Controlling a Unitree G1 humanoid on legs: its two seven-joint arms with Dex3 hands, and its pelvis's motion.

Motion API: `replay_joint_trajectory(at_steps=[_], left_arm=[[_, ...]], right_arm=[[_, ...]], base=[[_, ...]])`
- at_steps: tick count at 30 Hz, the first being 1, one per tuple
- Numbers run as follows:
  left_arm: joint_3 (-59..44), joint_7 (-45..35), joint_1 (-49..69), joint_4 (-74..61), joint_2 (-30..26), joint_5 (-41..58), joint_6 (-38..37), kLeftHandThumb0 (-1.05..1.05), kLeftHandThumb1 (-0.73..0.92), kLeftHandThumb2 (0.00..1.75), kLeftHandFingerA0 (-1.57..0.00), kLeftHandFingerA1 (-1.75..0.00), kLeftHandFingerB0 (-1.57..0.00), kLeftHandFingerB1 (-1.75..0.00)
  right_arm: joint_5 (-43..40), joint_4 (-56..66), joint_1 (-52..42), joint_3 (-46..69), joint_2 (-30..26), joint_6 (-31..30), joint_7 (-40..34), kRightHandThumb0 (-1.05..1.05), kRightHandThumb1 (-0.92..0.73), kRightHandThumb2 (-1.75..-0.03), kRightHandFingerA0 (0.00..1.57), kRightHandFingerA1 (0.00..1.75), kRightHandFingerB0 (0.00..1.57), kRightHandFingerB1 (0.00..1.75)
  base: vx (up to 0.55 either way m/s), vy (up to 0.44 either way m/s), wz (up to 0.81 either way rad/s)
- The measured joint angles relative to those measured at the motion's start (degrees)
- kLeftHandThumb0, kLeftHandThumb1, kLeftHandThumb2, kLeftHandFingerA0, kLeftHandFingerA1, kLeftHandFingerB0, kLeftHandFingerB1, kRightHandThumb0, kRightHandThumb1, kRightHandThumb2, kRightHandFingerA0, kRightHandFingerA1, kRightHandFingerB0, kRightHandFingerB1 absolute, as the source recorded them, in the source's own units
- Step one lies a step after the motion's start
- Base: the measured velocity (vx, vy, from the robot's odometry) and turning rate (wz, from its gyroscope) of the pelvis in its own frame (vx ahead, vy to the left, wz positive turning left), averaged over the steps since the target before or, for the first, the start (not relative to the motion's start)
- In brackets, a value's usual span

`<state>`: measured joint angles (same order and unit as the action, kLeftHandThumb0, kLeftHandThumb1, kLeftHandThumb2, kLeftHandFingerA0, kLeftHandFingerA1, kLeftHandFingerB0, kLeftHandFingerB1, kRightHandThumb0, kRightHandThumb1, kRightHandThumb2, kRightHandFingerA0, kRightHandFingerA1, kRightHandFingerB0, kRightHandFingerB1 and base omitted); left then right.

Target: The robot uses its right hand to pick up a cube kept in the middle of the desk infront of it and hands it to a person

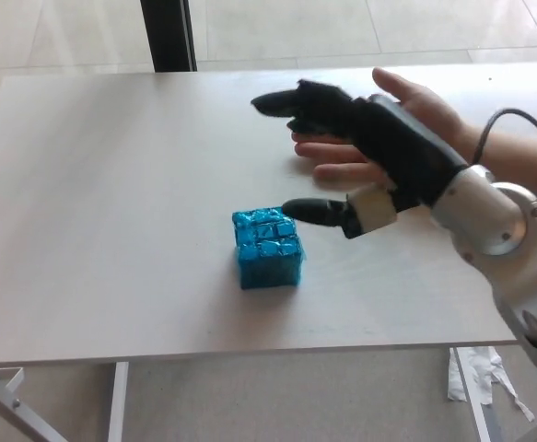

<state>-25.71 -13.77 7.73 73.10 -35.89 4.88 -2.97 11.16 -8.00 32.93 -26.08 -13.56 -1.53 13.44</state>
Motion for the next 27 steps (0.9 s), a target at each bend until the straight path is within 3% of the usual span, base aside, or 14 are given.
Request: replay_joint_trajectory(at_steps=[2, 3, 5, 8, 10, 11, 12, 13, 15, 17, 22, 23, 25, 27], left_arm=[[0.19, 0.0, 0.02, 0.0, 0.0, -0.01, 0.0, -0.73, 0.68, 0.6, -0.58, -0.6, -0.48, -0.39], [0.26, 0.0, 0.02, 0.01, 0.0, -0.01, 0.0, -0.74, 0.55, 0.95, -0.54, -0.66, -0.41, -0.52], [0.26, 0.0, -0.03, 0.01, 0.0, 0.0, 0.0, -0.71, 0.67, 0.6, -0.6, -0.6, -0.5, -0.39], [0.33, 0.01, -0.04, 0.0, 0.0, -0.01, 0.0, -0.74, 0.7, 0.61, -0.56, -0.57, -0.49, -0.38], [0.69, 0.01, -0.01, -0.01, 0.0, -0.04, -0.02, -0.72, 0.7, 0.61, -0.59, -0.57, -0.49, -0.38], [0.87, 0.01, -0.02, -0.01, 0.0, -0.06, -0.03, -0.73, 0.7, 0.61, -0.57, -0.57, -0.48, -0.39], [1.07, 0.01, -0.01, 0.0, 0.0, -0.08, -0.03, -0.74, 0.55, 0.96, -0.54, -0.65, -0.41, -0.52], [1.32, 0.01, -0.03, 0.01, 0.0, -0.11, -0.03, -0.73, 0.7, 0.61, -0.56, -0.55, -0.46, -0.39], [1.66, 0.01, -0.03, 0.05, 0.0, -0.13, -0.03, -0.72, 0.7, 0.61, -0.55, -0.58, -0.46, -0.39], [2.0, 0.01, -0.04, 0.05, 0.01, -0.13, -0.03, -0.74, 0.71, 0.61, -0.52, -0.56, -0.42, -0.38], [3.01, 0.02, 0.0, 0.1, 0.01, -0.2, -0.29, -0.76, 0.71, 0.62, -0.46, -0.57, -0.39, -0.4], [3.23, 0.01, 0.03, 0.1, 0.01, -0.21, -0.4, -0.75, 0.71, 0.61, -0.51, -0.55, -0.44, -0.4], [3.63, 0.03, 0.0, 0.12, 0.01, -0.21, -0.58, -0.74, 0.71, 0.62, -0.49, -0.54, -0.43, -0.4], [4.0, 0.05, 0.02, 0.17, 0.04, -0.22, -0.74, -0.74, 0.69, 0.61, -0.48, -0.57, -0.43, -0.41]], right_arm=[[1.82, -1.91, 0.89, -2.46, 0.11, -0.35, -0.01, -0.75, -0.6, -0.59, 0.21, 0.53, 0.28, 0.39], [2.76, -2.91, 1.39, -3.65, 0.17, -0.5, -0.02, -0.75, -0.6, -0.59, 0.21, 0.54, 0.28, 0.4], [4.38, -4.63, 2.26, -5.64, 0.32, -0.81, -0.05, -0.75, -0.6, -0.59, 0.21, 0.55, 0.29, 0.4], [6.85, -7.2, 3.82, -8.21, 0.57, -1.25, -0.31, -0.76, -0.47, -0.88, 0.17, 0.58, 0.23, 0.51], [8.65, -8.92, 5.07, -9.94, 0.85, -1.51, -0.65, -0.76, -0.61, -0.59, 0.18, 0.56, 0.29, 0.42], [9.36, -9.54, 5.58, -10.6, 0.96, -1.58, -0.79, -0.76, -0.46, -0.87, 0.19, 0.59, 0.25, 0.51], [10.13, -10.13, 6.04, -11.3, 1.08, -1.65, -0.98, -0.78, -0.47, -0.87, 0.19, 0.59, 0.25, 0.51], [11.0, -10.72, 6.47, -12.05, 1.21, -1.72, -1.21, -0.78, -0.61, -0.59, 0.18, 0.59, 0.3, 0.43], [12.57, -11.82, 7.11, -13.42, 1.59, -1.91, -1.67, -0.78, -0.46, -0.88, 0.19, 0.6, 0.27, 0.52], [14.26, -12.86, 7.64, -14.67, 2.14, -2.07, -2.19, -0.79, -0.61, -0.6, 0.18, 0.59, 0.32, 0.45], [18.45, -15.89, 8.41, -17.74, 3.44, -2.29, -4.13, -0.8, -0.6, -0.59, 0.19, 0.6, 0.35, 0.45], [19.24, -16.47, 8.44, -18.22, 3.85, -2.33, -4.77, -0.8, -0.46, -0.88, 0.19, 0.62, 0.27, 0.54], [20.74, -17.47, 8.65, -18.85, 4.8, -2.4, -6.11, -0.81, -0.47, -0.89, 0.2, 0.63, 0.26, 0.54], [22.34, -18.48, 8.75, -19.65, 5.83, -2.59, -7.57, -0.83, -0.61, -0.59, 0.21, 0.64, 0.3, 0.47]], base=[[0.0, 0.0, 0.0], [0.0, 0.0, 0.0], [0.0, 0.0, 0.0], [0.0, 0.0, 0.0], [0.0, 0.0, 0.0], [0.0, 0.0, 0.0], [0.0, 0.0, 0.0], [0.0, 0.0, 0.0], [0.0, 0.0, 0.0], [0.0, 0.0, 0.0], [0.0, 0.0, 0.0], [0.0, 0.0, 0.0], [0.0, 0.0, 0.0], [0.0, 0.0, 0.0]])
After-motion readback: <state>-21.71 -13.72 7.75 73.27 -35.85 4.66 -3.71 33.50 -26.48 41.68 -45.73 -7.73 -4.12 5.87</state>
